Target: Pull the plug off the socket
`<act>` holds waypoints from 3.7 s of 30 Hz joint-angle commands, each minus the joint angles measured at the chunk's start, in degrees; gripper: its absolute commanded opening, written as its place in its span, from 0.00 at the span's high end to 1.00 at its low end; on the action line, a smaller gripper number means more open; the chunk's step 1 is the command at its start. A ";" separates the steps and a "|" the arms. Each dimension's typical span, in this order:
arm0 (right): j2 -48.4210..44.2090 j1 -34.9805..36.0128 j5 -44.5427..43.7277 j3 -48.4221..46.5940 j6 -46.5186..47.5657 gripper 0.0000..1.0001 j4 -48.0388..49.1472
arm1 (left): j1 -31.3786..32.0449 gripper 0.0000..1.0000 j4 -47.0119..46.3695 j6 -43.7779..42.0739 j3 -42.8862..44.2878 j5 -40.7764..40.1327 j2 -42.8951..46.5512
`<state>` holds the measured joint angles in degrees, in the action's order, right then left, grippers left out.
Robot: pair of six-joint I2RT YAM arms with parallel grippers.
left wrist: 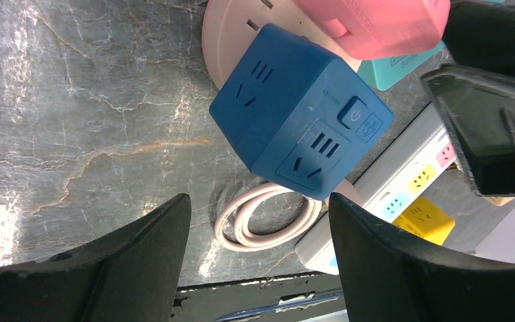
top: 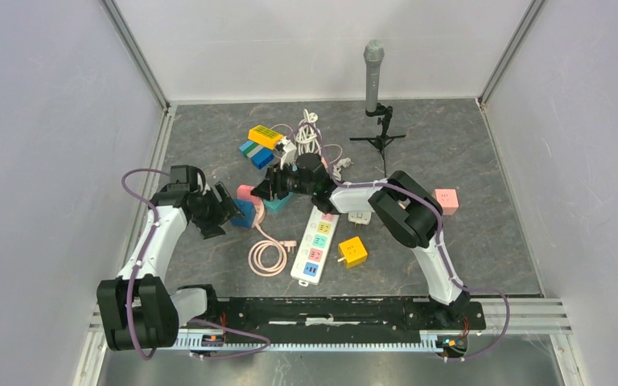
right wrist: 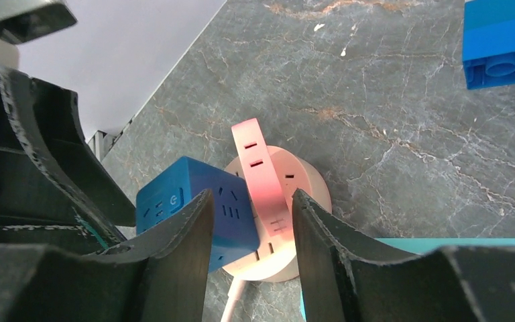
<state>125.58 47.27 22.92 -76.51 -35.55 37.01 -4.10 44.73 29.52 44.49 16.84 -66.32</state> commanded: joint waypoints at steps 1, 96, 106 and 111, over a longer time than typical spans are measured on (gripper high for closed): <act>0.98 0.89 1.28 -1.04 1.90 0.48 3.21 | -0.03 0.18 -3.05 1.58 2.28 0.03 1.48; -0.57 0.11 -1.94 8.22 -11.02 1.00 15.83 | 1.63 0.27 -15.45 11.16 0.59 -3.03 -6.60; -0.83 0.24 1.39 8.48 -12.93 1.00 22.36 | 1.65 0.36 -13.02 11.88 -3.10 -6.98 -6.54; 0.23 -0.37 4.29 7.75 -21.18 1.00 33.91 | 1.66 0.36 -10.00 11.51 -5.58 -10.13 -7.13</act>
<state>128.42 46.04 18.74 -67.59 -47.18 54.13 -2.11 31.31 40.53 42.59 18.50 -71.53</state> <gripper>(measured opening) 0.219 0.651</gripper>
